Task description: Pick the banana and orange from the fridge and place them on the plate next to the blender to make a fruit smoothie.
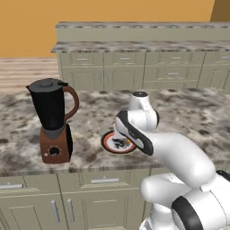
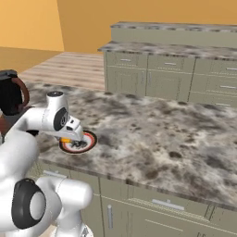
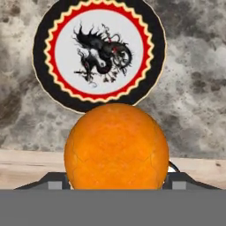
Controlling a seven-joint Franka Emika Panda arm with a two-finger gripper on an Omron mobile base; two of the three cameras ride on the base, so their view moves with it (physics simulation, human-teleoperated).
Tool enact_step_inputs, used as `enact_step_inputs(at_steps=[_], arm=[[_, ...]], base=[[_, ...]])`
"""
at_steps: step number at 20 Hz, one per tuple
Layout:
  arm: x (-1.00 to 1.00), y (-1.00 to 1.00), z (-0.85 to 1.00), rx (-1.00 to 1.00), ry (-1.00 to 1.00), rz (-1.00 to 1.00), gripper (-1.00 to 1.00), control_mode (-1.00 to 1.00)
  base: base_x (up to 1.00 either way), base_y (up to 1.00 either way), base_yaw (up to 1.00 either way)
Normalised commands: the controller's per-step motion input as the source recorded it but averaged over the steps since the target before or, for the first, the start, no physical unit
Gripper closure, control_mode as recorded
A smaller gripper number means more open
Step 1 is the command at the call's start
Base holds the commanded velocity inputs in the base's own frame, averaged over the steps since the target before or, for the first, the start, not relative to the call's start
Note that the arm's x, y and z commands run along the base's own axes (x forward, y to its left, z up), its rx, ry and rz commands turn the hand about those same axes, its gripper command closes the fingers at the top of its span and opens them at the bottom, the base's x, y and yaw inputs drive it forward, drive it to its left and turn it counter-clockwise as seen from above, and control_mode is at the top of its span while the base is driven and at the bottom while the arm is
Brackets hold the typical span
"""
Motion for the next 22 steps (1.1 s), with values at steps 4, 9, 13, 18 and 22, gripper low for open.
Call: enact_step_inputs(at_steps=[4, 9, 13, 18, 22], arm=[[0.66, 0.15, -0.44, 0.00, 0.00, 0.00, 1.00, -1.00], [0.64, 0.00, -0.41, 0.00, 0.00, 0.00, 1.00, -1.00], [0.59, 0.01, -0.51, 0.00, 0.04, 0.00, 1.00, -1.00], [0.53, 0.11, -0.54, 0.00, 0.08, 0.00, 1.00, -1.00], [0.32, 0.11, -0.49, 0.00, 0.05, 0.00, -1.00, -1.00]], base=[[0.00, 0.00, 0.00], [0.00, 0.00, 0.00], [0.00, 0.00, 0.00], [0.00, 0.00, 0.00], [0.00, 0.00, 0.00]])
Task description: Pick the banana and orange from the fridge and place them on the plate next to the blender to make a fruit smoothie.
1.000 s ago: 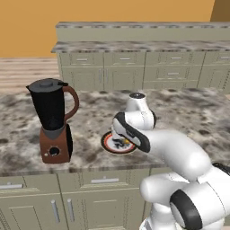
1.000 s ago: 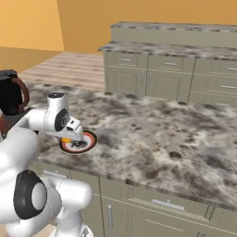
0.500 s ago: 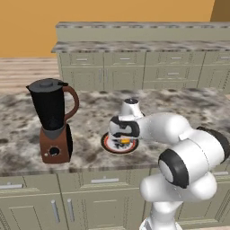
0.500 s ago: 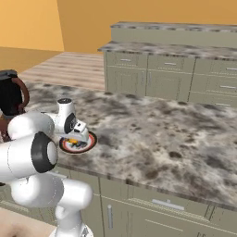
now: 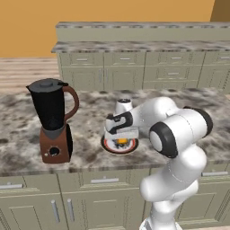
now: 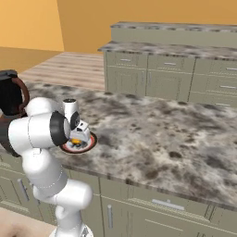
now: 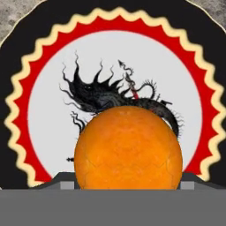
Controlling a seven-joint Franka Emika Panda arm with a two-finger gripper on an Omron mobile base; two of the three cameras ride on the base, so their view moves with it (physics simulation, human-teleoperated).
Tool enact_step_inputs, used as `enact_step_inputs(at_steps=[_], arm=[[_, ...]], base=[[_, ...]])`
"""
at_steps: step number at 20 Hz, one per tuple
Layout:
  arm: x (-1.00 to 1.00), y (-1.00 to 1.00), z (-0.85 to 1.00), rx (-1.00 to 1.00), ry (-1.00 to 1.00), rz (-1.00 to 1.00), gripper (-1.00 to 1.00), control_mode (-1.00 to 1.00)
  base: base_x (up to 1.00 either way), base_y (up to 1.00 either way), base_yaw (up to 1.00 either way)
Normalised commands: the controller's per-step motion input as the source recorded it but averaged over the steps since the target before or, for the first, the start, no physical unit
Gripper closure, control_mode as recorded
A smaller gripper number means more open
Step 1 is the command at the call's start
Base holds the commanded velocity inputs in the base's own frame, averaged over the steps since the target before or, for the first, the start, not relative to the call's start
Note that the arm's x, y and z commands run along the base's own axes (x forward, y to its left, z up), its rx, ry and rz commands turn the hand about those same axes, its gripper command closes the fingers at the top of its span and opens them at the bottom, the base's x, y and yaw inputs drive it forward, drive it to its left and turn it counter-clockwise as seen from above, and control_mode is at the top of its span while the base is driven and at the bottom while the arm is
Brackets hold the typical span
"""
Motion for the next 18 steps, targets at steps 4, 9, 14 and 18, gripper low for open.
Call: enact_step_inputs(at_steps=[4, 9, 14, 18], arm=[[0.00, 0.00, -0.36, 0.00, 0.00, 0.00, -1.00, -1.00], [-0.01, -0.03, -0.14, 0.00, 0.00, 0.00, -1.00, -1.00], [-0.21, -0.10, 0.08, 0.00, 0.00, -0.02, -1.00, -1.00], [-0.49, -0.23, 0.38, 0.00, -0.08, -0.03, -1.00, -1.00]], base=[[0.00, 0.00, 0.00], [0.00, 0.00, 0.00], [0.00, 0.00, 0.00], [0.00, 0.00, 0.00]])
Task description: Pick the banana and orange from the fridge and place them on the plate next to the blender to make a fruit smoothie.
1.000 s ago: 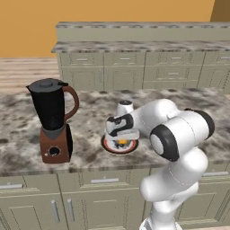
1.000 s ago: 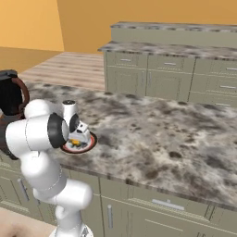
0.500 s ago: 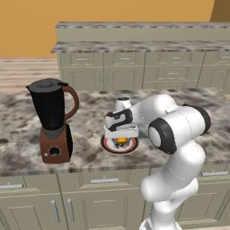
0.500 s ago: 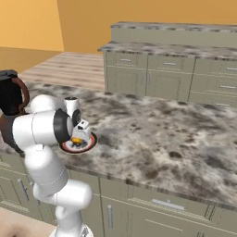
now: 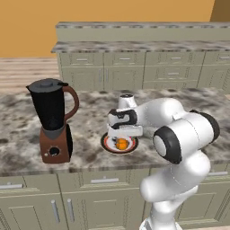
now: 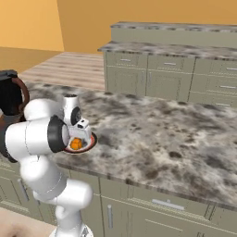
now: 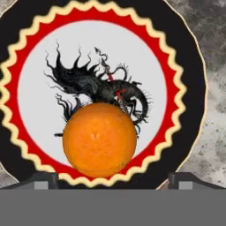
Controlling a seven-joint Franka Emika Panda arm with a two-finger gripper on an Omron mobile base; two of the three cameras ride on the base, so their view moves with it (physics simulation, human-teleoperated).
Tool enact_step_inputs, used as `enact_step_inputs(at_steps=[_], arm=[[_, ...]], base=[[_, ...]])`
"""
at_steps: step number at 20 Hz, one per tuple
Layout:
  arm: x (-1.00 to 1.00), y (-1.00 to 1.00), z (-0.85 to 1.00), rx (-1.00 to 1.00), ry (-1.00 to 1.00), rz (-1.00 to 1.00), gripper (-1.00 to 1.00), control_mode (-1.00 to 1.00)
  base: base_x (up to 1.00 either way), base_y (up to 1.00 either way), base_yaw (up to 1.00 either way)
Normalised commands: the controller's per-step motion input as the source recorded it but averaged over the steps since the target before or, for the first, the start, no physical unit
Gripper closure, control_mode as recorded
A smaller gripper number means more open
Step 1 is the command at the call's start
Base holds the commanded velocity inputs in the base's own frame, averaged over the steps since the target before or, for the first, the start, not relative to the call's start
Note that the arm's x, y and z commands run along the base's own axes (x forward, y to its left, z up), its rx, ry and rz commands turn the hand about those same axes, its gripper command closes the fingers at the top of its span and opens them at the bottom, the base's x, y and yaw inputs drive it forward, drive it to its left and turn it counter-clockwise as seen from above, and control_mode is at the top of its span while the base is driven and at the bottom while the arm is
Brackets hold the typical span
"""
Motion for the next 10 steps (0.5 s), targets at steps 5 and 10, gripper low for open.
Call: enact_step_inputs(at_steps=[5, 10], arm=[[-0.85, -0.46, 0.47, 0.00, -0.27, 0.00, -1.00, -1.00], [-0.88, -0.50, 0.44, 0.01, -0.32, 0.00, -1.00, -1.00]], base=[[0.00, 0.00, 0.00], [0.00, 0.00, 0.00]])
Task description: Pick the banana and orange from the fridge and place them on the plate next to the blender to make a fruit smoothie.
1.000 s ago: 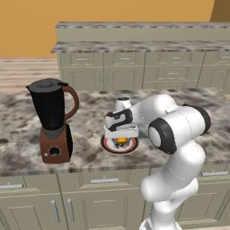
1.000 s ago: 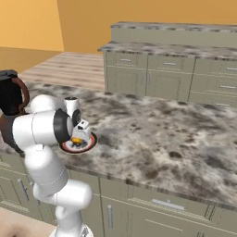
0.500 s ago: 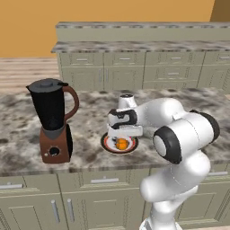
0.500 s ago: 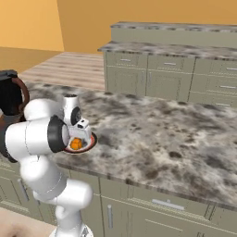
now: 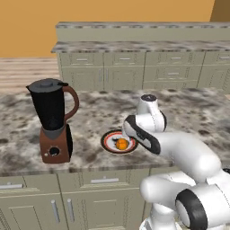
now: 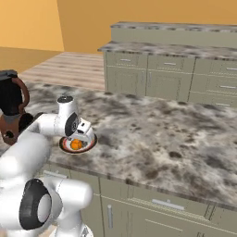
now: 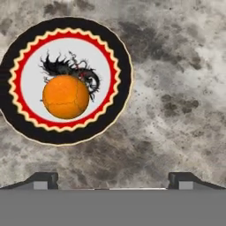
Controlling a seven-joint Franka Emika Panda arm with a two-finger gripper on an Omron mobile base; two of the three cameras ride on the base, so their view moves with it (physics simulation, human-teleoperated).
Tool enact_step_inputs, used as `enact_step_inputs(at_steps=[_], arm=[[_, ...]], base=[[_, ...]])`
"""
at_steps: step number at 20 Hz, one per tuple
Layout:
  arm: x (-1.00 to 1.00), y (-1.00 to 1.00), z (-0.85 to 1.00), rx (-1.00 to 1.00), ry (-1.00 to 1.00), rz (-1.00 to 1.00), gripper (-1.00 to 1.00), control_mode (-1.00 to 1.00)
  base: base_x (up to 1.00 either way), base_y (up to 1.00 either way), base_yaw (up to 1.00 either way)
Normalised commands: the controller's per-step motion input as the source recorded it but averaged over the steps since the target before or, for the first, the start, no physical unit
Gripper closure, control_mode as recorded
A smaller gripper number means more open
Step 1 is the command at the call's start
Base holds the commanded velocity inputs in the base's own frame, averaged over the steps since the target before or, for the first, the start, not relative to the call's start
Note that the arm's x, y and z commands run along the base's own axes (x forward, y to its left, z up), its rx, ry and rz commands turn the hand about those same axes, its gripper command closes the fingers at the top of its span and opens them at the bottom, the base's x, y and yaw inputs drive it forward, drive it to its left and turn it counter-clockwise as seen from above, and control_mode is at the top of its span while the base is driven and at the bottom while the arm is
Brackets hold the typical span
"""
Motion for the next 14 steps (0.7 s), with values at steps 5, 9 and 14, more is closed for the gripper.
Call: enact_step_inputs(at_steps=[5, 9, 14], arm=[[-0.68, -0.33, 0.56, 0.00, -0.28, 0.00, -1.00, -1.00], [-0.41, -0.55, 0.79, 0.02, -0.20, 0.00, -1.00, -1.00], [-0.29, -0.31, 0.22, 0.04, -0.09, 0.00, -1.00, 1.00]], base=[[0.00, 0.00, 0.00], [0.00, 0.00, 0.00], [-0.28, -0.07, -0.01]])
